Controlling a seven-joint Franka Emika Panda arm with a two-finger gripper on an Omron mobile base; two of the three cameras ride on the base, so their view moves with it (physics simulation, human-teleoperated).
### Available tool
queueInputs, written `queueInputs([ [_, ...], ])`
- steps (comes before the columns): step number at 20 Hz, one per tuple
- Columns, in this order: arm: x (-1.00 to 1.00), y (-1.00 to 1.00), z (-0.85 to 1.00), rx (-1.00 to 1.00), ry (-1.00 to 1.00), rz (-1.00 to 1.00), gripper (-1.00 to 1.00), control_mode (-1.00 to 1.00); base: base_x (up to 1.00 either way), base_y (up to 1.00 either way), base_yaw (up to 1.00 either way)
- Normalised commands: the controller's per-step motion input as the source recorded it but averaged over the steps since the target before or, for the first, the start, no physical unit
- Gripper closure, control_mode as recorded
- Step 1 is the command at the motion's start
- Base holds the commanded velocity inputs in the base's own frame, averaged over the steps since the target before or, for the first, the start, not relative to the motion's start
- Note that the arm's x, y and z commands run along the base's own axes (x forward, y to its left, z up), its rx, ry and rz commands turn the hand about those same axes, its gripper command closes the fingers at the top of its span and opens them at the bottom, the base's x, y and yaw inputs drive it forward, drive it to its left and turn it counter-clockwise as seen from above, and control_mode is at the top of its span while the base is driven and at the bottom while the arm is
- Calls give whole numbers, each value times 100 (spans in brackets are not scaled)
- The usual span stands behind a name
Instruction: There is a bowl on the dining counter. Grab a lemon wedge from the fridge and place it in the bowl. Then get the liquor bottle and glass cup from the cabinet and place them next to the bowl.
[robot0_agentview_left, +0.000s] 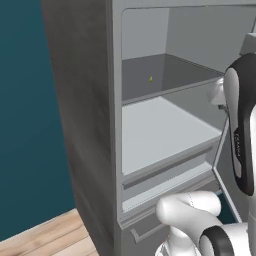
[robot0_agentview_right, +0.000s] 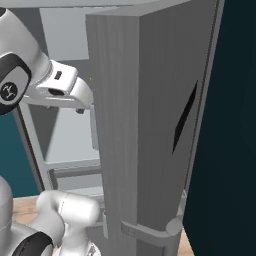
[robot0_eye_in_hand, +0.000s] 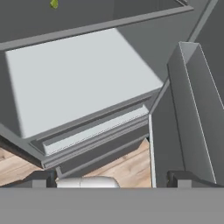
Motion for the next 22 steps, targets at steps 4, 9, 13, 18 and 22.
queueInputs([
  [4,60,0,0,0,1,5,-100,-100,21,0,1],
  [9,66,15,5,0,0,5,-100,-100,0,0,0],
  [13,61,30,12,0,-2,3,-100,-100,0,0,0],
  [18,58,25,5,0,-2,1,-100,-100,0,0,0],
  [22,71,24,0,0,0,0,-100,-100,0,0,0],
])
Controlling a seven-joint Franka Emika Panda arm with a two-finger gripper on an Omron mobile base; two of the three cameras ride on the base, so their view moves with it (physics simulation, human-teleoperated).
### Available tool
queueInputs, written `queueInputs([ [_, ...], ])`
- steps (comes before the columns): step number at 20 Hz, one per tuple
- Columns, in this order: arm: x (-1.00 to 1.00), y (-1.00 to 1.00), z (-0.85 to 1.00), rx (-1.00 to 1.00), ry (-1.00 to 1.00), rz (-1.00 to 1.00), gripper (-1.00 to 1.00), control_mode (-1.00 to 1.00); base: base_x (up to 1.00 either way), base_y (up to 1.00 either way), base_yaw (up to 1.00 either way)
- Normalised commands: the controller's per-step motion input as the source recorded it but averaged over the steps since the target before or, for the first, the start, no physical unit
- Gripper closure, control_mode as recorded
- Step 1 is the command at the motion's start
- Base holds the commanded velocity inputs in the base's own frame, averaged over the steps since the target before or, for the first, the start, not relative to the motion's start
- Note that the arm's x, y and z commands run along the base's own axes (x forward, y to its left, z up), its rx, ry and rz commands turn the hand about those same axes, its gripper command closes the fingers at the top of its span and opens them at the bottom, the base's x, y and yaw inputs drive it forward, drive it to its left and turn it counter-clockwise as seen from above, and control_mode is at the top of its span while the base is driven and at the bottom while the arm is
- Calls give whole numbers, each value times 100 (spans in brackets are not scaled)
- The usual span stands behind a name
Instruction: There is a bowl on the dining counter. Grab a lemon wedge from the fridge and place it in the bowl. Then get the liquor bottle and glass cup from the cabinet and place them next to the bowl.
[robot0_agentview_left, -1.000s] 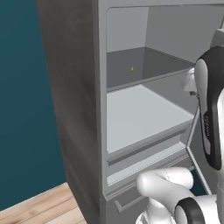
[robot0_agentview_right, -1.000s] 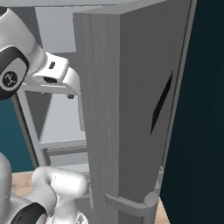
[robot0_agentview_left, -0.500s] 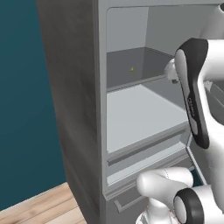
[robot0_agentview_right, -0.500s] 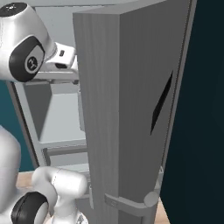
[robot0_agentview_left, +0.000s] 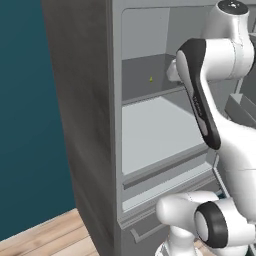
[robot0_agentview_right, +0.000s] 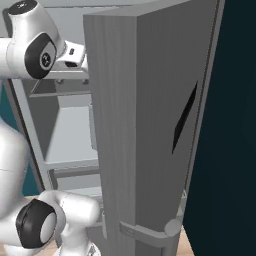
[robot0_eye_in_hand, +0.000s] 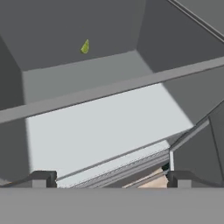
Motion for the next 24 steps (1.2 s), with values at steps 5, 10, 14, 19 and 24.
queueInputs([
  [5,72,26,0,1,0,0,-100,-100,0,0,0],
  [10,75,16,-8,3,0,0,-100,-100,0,0,0],
  [14,77,11,-31,2,1,0,-100,-100,0,0,0],
  [19,73,9,-37,0,1,0,-100,-100,0,0,0],
  [24,60,2,-15,0,0,0,-100,-100,0,0,0],
])
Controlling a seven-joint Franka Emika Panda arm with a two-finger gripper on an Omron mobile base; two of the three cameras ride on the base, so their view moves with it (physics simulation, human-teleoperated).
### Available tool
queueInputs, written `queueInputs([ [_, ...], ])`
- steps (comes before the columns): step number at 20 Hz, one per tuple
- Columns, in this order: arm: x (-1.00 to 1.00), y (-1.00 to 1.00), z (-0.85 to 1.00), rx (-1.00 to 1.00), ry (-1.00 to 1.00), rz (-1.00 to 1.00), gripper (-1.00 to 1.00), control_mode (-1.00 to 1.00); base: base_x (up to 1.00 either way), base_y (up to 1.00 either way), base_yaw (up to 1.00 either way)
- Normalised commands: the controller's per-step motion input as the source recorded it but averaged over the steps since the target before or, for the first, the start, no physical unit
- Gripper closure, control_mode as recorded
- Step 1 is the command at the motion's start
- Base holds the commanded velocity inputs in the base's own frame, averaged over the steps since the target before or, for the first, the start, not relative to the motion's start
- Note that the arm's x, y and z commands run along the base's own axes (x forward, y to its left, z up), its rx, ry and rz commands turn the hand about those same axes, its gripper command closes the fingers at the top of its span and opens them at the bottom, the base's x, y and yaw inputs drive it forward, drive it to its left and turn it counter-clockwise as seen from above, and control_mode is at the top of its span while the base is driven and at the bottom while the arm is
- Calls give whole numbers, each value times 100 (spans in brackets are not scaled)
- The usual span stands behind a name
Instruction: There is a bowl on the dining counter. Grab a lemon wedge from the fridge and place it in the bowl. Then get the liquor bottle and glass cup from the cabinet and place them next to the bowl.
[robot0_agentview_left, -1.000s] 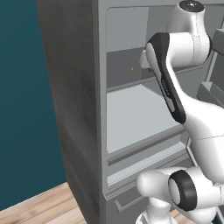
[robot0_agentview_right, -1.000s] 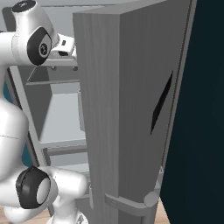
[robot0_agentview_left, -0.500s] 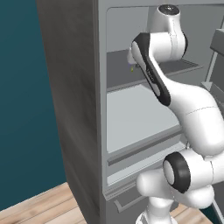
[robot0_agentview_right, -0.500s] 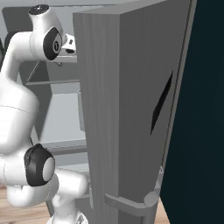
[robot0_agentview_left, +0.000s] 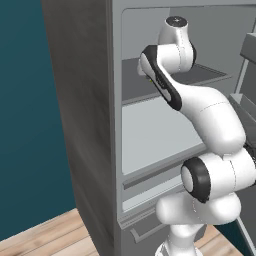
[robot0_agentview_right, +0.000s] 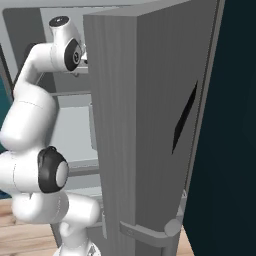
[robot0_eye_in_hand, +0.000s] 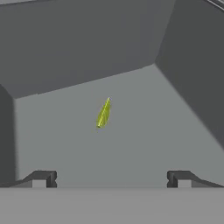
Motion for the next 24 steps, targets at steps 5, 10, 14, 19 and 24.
queueInputs([
  [5,49,0,-9,0,0,0,-100,-100,0,0,0],
  [10,45,0,-19,0,0,0,-100,-100,0,0,0],
  [14,51,0,-17,0,0,0,-100,-100,0,0,0],
  [19,42,0,-9,0,0,0,-100,-100,0,0,0],
  [24,32,0,-11,0,0,0,-100,-100,0,0,0],
])
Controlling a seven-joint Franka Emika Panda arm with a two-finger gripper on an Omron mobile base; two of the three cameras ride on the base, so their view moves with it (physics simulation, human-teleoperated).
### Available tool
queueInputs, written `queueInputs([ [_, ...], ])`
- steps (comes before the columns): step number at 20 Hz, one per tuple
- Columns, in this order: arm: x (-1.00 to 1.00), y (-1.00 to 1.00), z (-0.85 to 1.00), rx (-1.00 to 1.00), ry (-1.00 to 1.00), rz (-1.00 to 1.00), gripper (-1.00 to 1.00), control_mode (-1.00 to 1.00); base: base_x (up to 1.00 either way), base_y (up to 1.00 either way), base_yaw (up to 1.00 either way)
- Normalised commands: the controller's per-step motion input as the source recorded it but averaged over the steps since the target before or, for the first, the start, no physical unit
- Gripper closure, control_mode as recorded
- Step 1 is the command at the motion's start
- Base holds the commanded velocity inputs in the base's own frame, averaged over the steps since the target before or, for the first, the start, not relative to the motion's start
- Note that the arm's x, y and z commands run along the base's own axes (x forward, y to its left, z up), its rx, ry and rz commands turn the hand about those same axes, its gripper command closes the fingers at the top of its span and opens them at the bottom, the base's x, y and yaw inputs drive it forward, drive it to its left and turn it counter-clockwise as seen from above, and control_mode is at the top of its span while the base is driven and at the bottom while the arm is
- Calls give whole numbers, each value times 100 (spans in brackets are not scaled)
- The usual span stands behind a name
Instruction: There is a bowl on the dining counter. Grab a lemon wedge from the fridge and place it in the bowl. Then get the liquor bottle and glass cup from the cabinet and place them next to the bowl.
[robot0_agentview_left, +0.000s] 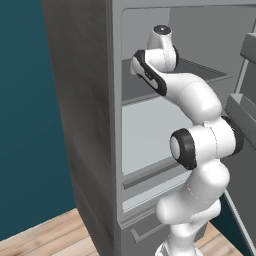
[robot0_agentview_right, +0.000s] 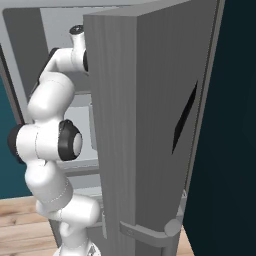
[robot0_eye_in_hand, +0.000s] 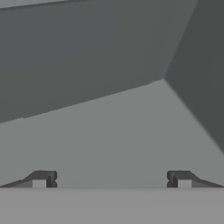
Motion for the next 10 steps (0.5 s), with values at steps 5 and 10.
queueInputs([
  [5,0,0,-4,0,-3,0,-100,-100,0,0,0],
  [10,-19,0,-1,0,-8,0,-100,-100,0,0,0],
])
